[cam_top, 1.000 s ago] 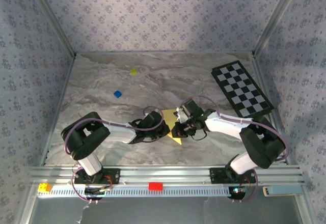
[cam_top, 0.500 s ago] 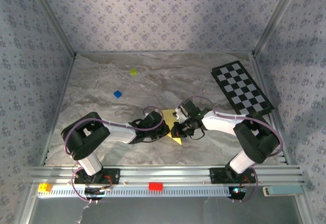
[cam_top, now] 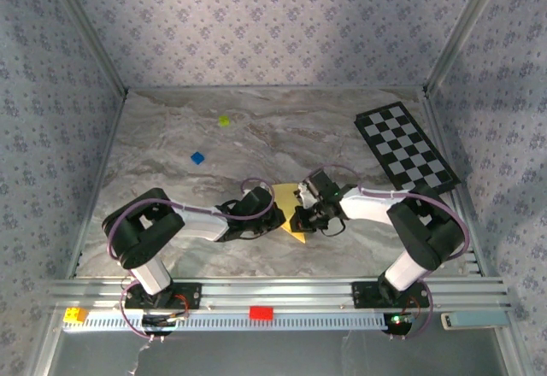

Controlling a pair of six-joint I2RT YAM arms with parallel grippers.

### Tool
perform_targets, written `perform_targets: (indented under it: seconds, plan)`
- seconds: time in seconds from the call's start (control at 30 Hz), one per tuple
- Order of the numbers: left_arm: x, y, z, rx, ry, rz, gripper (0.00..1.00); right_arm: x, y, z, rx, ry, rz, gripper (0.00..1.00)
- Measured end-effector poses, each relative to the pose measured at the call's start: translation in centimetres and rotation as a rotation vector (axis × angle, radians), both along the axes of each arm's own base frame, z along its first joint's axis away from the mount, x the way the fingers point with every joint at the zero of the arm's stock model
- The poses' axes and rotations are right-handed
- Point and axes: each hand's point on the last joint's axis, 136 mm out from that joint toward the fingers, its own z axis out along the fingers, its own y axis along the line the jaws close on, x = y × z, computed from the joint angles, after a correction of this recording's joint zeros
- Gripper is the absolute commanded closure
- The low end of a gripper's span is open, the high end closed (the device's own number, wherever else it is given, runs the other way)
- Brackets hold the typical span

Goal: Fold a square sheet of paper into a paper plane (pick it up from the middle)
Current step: Third fold the triangle at the center of the table.

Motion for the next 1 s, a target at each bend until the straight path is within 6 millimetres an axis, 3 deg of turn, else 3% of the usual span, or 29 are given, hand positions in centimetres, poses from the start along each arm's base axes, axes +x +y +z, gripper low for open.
perform_targets:
  seconds: [0.1, 0.17, 0.43, 0.63, 0.8, 1.0]
  plan:
    - [0.1, 0.3, 0.4, 0.015, -0.023, -0.008, 0.78, 0.0, 0.0, 0.0, 0.019, 0.007, -0.007, 0.99]
    - [0.2, 0.6, 0.9, 0.022, -0.037, -0.01, 0.77, 0.0, -0.1, 0.0, 0.03, 0.01, -0.009, 0.99]
    - [-0.1, 0.4, 2.6, 0.012, -0.076, -0.024, 0.91, 0.1, -0.1, 0.0, 0.052, 0.02, -0.02, 0.99]
    - [-0.7, -0.7, 1.9, 0.031, -0.061, -0.054, 0.93, 0.1, -0.2, 0.0, 0.055, 0.021, -0.022, 0.99]
    - [-0.8, -0.7, -0.1, 0.069, -0.029, -0.05, 0.93, 0.1, -0.2, -0.1, 0.062, 0.022, -0.023, 1.0]
    - [-0.4, -0.6, -0.1, 0.064, -0.032, -0.039, 0.93, 0.1, -0.2, -0.1, 0.067, 0.022, -0.024, 1.0]
